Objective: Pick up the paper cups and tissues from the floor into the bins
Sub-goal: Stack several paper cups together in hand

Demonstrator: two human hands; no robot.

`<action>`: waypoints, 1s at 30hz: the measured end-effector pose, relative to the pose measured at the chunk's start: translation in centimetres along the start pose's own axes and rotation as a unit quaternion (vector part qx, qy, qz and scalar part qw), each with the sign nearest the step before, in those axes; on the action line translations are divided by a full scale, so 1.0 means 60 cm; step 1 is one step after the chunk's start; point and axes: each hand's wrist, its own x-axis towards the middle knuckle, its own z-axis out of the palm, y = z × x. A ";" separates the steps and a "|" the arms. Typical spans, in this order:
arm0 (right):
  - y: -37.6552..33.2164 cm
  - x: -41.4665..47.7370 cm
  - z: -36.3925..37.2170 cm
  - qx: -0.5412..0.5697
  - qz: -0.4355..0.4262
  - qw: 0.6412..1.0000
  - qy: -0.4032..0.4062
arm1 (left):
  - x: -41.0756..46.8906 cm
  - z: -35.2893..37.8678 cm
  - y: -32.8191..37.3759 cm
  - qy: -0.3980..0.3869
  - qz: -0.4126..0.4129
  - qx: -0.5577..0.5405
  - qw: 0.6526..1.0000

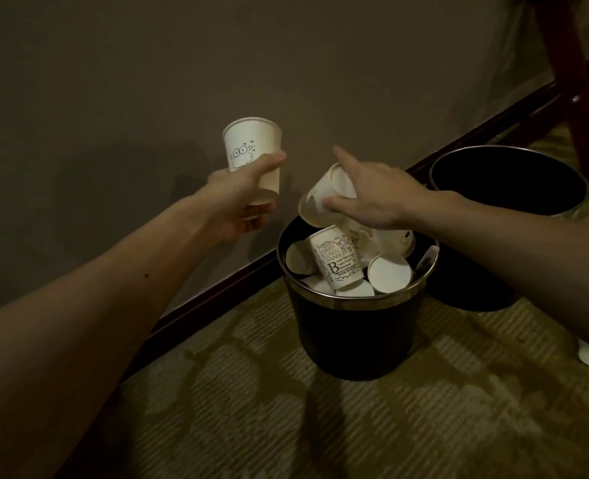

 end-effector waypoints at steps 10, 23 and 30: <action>-0.016 0.043 0.037 -0.085 -0.032 0.996 -0.011 | 0.022 -0.004 -0.020 -0.013 0.009 0.047 0.999; -0.028 0.053 0.062 -0.114 0.000 0.987 -0.113 | 0.024 -0.019 -0.044 -0.074 0.005 0.113 0.991; -0.037 0.031 0.004 0.380 0.047 0.923 -0.033 | 0.023 0.001 -0.045 -0.127 0.046 0.105 0.985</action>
